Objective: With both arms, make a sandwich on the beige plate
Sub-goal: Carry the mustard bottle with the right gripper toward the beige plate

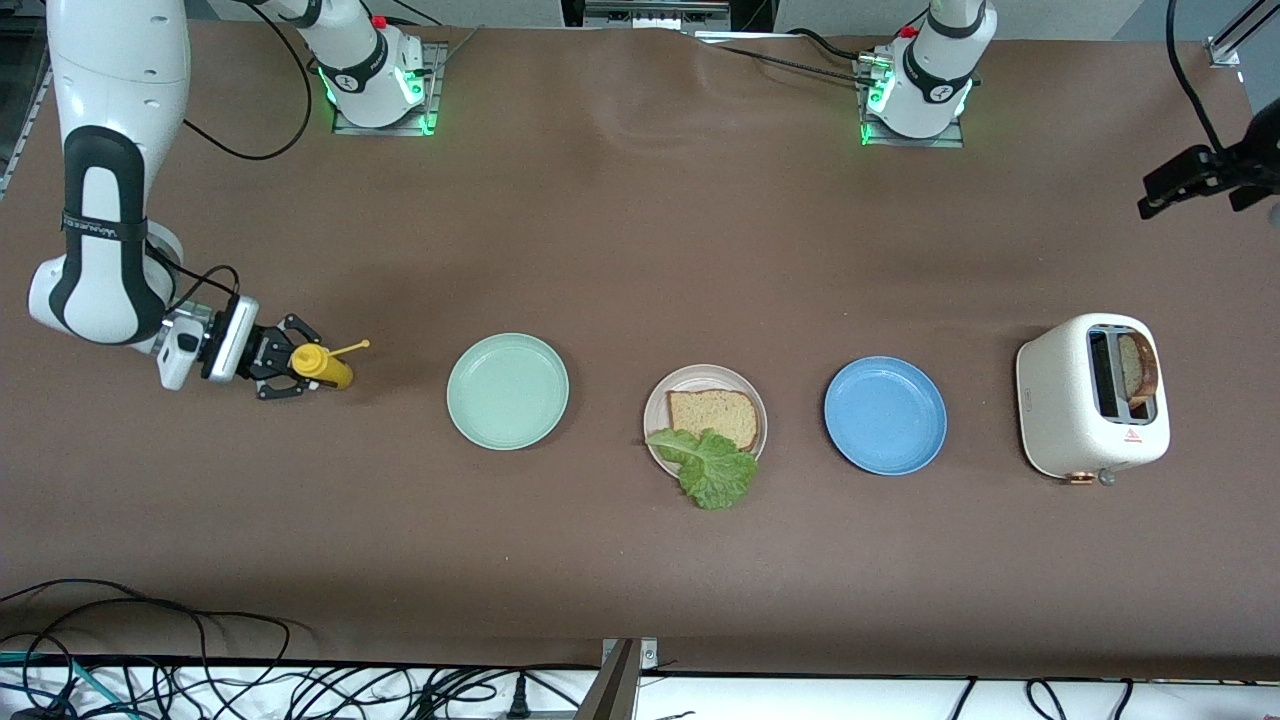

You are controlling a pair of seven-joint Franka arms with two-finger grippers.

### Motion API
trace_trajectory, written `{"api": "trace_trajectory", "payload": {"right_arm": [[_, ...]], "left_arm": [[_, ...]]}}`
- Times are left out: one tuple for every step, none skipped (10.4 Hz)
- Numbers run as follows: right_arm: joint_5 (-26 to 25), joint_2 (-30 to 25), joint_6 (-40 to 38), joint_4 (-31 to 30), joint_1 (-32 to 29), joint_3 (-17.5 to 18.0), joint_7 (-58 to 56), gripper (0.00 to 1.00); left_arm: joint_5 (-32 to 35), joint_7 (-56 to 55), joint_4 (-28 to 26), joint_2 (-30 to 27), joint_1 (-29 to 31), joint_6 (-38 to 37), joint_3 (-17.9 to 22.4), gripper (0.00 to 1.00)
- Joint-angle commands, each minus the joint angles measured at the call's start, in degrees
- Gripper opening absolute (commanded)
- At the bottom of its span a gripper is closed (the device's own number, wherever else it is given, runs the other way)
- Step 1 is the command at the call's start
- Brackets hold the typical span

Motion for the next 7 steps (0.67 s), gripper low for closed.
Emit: {"api": "trace_trajectory", "payload": {"right_arm": [[-6.66, -1.47, 3.15, 6.85, -0.34, 4.52, 11.02, 0.00], [-10.78, -1.56, 4.82, 10.36, -0.34, 6.80, 16.82, 0.00], [-15.95, -1.56, 6.66, 14.39, -0.08, 9.79, 23.92, 0.00], [-22.01, -1.47, 8.77, 17.65, 0.10, 12.95, 31.48, 0.00], [-29.29, -1.47, 10.62, 20.82, 0.10, 16.55, 39.38, 0.00], [-35.45, -1.39, 11.68, 22.94, 0.19, 19.63, 47.64, 0.00], [-41.52, -1.38, 12.56, 24.18, 1.15, 21.92, 56.51, 0.00]], "left_arm": [[1.80, -0.23, 3.44, 2.20, 0.54, -1.42, -0.38, 1.00], [1.19, -0.14, 3.70, 2.38, 0.45, -1.16, -0.38, 1.00], [1.18, -0.14, 3.96, 2.90, 0.02, -0.99, -0.46, 1.00], [1.70, -0.14, 4.92, 3.25, -0.25, -0.72, -0.64, 1.00], [1.53, -0.14, 5.72, 3.17, 0.36, -0.72, -0.64, 1.00], [1.18, -0.05, 5.72, 3.00, 0.54, -1.07, -0.47, 1.00], [1.09, -0.05, 5.81, 3.17, 0.54, -0.90, -0.38, 1.00]]}}
